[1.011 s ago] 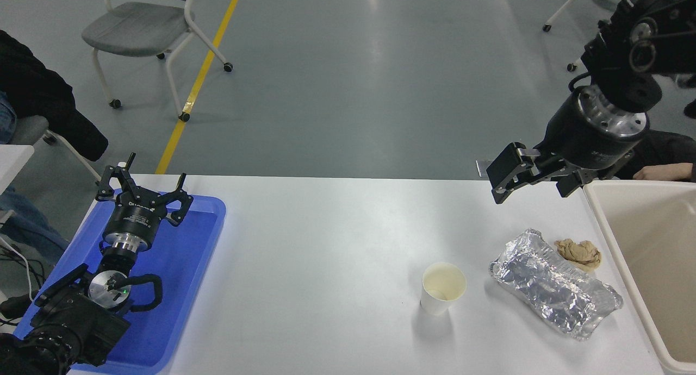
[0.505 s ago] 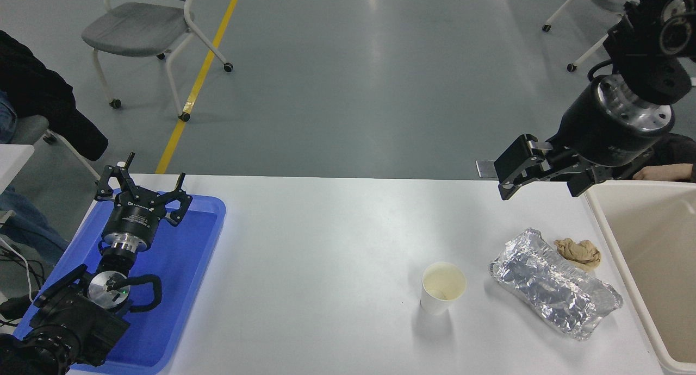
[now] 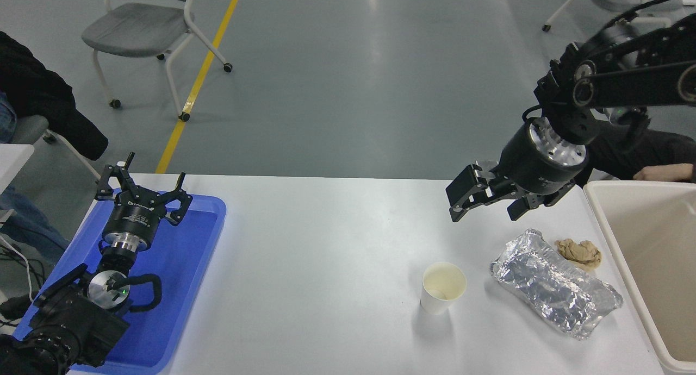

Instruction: Pick up paper cup place in dustbin

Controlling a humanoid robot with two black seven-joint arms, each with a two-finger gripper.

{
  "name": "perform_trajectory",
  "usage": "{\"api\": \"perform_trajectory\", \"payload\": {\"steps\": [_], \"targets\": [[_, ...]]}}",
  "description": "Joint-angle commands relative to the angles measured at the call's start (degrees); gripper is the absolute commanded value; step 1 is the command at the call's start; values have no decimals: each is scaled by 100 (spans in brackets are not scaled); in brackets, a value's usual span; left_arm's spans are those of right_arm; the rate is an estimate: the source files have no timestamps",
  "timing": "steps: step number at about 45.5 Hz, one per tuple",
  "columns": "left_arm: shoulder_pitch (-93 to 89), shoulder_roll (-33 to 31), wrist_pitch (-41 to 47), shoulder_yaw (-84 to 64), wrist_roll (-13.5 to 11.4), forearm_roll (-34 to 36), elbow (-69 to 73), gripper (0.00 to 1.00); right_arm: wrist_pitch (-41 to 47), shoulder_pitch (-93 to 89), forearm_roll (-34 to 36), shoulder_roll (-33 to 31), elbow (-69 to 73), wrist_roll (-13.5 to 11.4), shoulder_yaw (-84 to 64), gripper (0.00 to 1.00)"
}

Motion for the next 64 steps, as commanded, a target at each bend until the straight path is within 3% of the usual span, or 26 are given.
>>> {"api": "perform_trajectory", "payload": {"steps": [1, 34, 38, 45, 50, 55, 57, 64], "targets": [[0, 0, 0, 3, 9, 0, -3, 100, -421, -1264, -323, 9, -686, -17, 577, 100], [0, -9, 0, 3, 9, 0, -3, 100, -966, -3603, -1510, 17, -1723, -26, 1438, 100], [0, -9, 0, 3, 9, 0, -3, 100, -975, -3761, -1703, 9, -1776, -17, 1473, 96], [0, -9, 0, 3, 9, 0, -3, 100, -1107, -3823, -1853, 9, -1794, 0, 1482, 77], [0, -9, 0, 3, 9, 0, 14, 100, -1133, -3823, -1853, 9, -1820, 18, 1482, 41], [-9, -9, 0, -6, 9, 0, -3, 100, -1133, -3814, -1871, 9, -1829, 9, 1473, 21], [0, -9, 0, 3, 9, 0, -3, 100, -1133, -3805, -1871, 9, -1829, 18, 1473, 0], [0, -18, 0, 3, 9, 0, -3, 100, -1098, -3753, -1862, 0, -1829, 18, 1447, 0]]}}
